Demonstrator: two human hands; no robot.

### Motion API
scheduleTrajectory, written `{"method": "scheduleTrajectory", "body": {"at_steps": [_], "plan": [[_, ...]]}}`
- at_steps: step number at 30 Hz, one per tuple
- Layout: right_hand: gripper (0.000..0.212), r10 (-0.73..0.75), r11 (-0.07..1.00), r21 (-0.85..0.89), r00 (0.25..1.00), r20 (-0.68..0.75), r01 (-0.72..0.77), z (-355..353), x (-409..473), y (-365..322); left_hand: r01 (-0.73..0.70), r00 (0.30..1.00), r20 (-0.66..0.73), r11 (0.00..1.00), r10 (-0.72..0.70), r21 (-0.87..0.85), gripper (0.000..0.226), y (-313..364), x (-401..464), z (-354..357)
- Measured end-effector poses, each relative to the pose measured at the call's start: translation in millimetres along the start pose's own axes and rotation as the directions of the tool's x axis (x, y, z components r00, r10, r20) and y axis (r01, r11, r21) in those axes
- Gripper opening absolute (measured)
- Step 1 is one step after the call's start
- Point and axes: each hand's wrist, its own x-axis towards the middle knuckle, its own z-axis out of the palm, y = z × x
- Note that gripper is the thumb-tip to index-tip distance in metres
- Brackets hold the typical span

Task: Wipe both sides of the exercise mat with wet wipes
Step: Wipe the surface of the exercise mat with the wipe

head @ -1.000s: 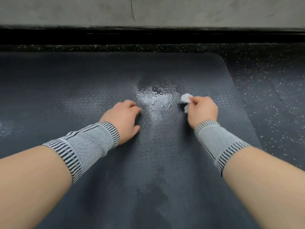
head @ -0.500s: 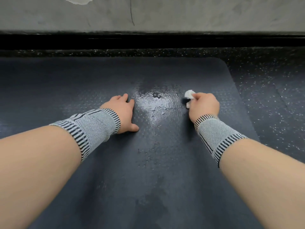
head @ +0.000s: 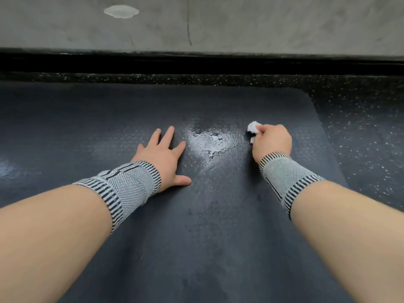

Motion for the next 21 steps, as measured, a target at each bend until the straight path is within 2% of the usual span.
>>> {"method": "scheduleTrajectory", "body": {"at_steps": [2, 4, 6, 8, 10, 12, 13, 16, 17, 19, 21], "plan": [[0.034, -0.004, 1.0, -0.023, 1.0, 0.028, 0.005, 9.6, -11.1, -8.2, 0.002, 0.999, 0.032, 1.0, -0.001, -0.018, 0.105, -0.4, 2.5, 0.9], [0.03, -0.159, 0.985, -0.058, 0.983, 0.09, 0.165, 23.1, -36.1, -16.2, -0.005, 0.999, 0.05, 1.0, 0.005, -0.009, 0.105, -1.8, 6.2, -2.8], [0.027, -0.348, 0.923, -0.085, 0.91, 0.224, 0.374, 26.3, -63.8, -23.7, -0.019, 0.999, 0.051, 1.0, 0.018, 0.018, 0.101, -3.3, 9.4, -10.3], [0.029, -0.419, 0.891, -0.037, 0.852, 0.313, 0.452, 18.1, -65.4, -22.3, -0.032, 0.999, 0.027, 0.998, 0.031, 0.046, 0.089, -4.9, 12.3, -19.4], [0.03, -0.342, 0.936, -0.007, 0.913, 0.223, 0.352, 4.2, -36.4, -19.0, -0.014, 0.999, -0.032, 0.999, 0.015, 0.034, 0.081, -10.0, 15.8, -27.7], [0.03, -0.167, 0.986, -0.003, 0.985, 0.046, 0.167, -7.4, 2.8, -13.9, 0.009, 0.997, -0.073, 1.0, -0.009, 0.002, 0.089, -15.1, 23.1, -32.9], [0.03, -0.093, 0.996, 0.008, 0.996, -0.004, 0.093, -9.0, 17.9, -11.4, 0.019, 0.998, -0.067, 1.0, -0.02, -0.011, 0.099, -16.7, 28.4, -34.2], [0.033, -0.079, 0.994, -0.067, 0.997, 0.025, 0.081, 6.4, 15.2, -16.4, 0.041, 0.998, 0.047, 0.999, -0.041, 0.004, 0.124, -14.8, 44.1, -36.8], [0.033, -0.113, 0.991, -0.072, 0.993, 0.038, 0.116, 15.4, 5.2, -19.2, 0.046, 0.996, 0.078, 0.999, -0.048, 0.023, 0.127, -13.5, 48.1, -38.3], [0.027, -0.283, 0.951, -0.102, 0.954, 0.102, 0.293, 30.7, -23.8, -24.1, 0.05, 0.992, 0.113, 0.998, -0.055, 0.048, 0.13, -11.6, 50.9, -41.2], [0.026, -0.474, 0.859, -0.07, 0.839, 0.266, 0.508, 31.9, -48.1, -26.6, 0.047, 0.99, 0.13, 0.997, -0.056, 0.066, 0.133, -10.4, 50.7, -43.2]]}}
